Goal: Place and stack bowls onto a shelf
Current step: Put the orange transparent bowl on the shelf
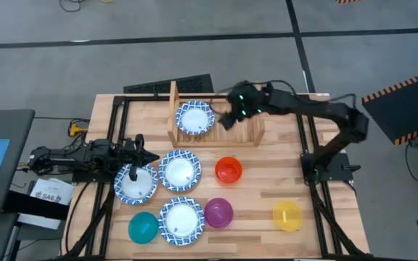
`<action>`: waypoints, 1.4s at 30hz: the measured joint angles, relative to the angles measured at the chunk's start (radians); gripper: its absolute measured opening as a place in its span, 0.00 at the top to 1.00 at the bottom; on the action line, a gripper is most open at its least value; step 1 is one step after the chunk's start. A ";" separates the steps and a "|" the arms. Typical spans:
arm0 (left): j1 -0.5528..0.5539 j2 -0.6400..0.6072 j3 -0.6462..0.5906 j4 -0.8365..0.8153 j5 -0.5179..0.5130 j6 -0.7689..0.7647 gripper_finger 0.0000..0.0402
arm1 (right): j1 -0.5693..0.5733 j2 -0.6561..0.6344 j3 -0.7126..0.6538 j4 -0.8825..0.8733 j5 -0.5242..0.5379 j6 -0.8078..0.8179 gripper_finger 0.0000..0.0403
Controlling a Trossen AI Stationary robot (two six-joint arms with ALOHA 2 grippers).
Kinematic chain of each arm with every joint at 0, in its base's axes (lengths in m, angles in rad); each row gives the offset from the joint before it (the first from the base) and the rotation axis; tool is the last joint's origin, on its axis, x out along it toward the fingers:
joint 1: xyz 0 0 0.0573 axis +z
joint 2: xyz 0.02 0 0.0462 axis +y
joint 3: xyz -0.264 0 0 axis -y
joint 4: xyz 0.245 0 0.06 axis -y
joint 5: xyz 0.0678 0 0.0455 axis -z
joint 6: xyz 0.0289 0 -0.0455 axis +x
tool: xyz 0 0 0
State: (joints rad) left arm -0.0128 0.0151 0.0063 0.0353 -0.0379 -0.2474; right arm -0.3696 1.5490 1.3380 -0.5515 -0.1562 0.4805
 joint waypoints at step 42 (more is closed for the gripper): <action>0.000 0.000 0.000 0.000 0.000 0.000 1.00 | 0.535 0.028 -0.512 0.171 0.313 1.165 0.68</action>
State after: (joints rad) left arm -0.0124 0.0151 0.0063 0.0353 -0.0376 -0.2474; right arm 0.1649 1.5769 0.8257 -0.3807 0.1566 1.6456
